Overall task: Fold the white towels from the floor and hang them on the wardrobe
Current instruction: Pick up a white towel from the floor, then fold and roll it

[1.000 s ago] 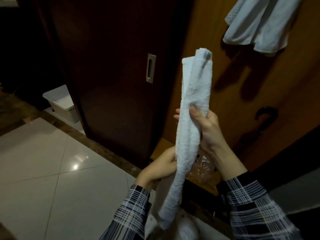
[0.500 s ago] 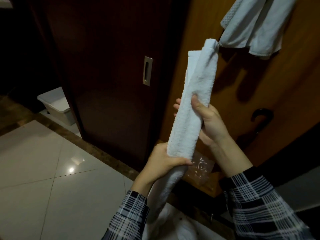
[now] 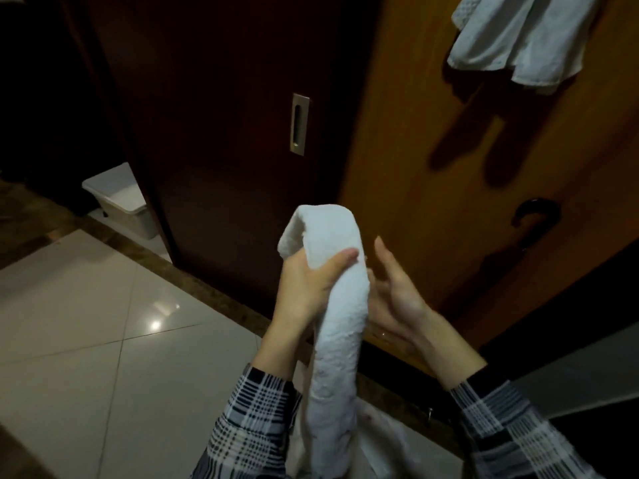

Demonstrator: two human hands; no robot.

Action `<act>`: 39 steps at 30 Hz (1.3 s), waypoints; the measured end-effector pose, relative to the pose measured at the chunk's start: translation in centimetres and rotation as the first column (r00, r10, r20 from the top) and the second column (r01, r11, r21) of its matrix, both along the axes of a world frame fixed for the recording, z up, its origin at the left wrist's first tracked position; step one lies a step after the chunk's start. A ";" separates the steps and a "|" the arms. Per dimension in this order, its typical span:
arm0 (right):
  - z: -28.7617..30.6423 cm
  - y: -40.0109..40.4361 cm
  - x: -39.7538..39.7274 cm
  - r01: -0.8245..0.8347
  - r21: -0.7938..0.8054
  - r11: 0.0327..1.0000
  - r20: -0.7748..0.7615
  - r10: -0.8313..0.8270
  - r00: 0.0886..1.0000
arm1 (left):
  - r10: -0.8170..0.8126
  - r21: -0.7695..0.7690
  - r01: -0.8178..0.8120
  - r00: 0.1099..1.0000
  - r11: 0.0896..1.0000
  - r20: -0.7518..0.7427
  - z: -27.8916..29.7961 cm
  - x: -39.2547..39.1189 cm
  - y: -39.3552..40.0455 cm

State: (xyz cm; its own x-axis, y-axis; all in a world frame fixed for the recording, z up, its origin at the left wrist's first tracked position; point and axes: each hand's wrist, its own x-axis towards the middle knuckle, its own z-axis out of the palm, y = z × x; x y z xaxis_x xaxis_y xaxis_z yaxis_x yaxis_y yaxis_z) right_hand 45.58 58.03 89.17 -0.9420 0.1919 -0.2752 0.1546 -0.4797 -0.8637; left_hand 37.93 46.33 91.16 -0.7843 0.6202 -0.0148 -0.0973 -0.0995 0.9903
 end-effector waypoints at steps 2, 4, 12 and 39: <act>-1.1 -1.2 0.9 0.007 0.129 0.992 -0.043 -0.001 0.999 | 0.034 0.007 -0.034 0.999 0.999 0.036 0.0 -0.4 -0.1; -1.1 -2.2 1.5 0.051 0.312 0.949 -0.069 -0.031 0.997 | 0.079 0.017 -0.080 0.995 0.997 0.057 -0.1 -0.6 -0.1; -1.7 -3.4 0.9 0.219 0.475 0.852 -0.210 -0.132 0.969 | 0.193 -0.043 -0.207 0.956 0.977 -0.220 0.4 -0.4 -0.2; 5.7 1.1 -1.6 0.043 -0.115 0.992 -0.398 -0.086 0.914 | -0.572 -0.055 0.571 0.808 0.819 -0.142 -5.8 -1.6 0.5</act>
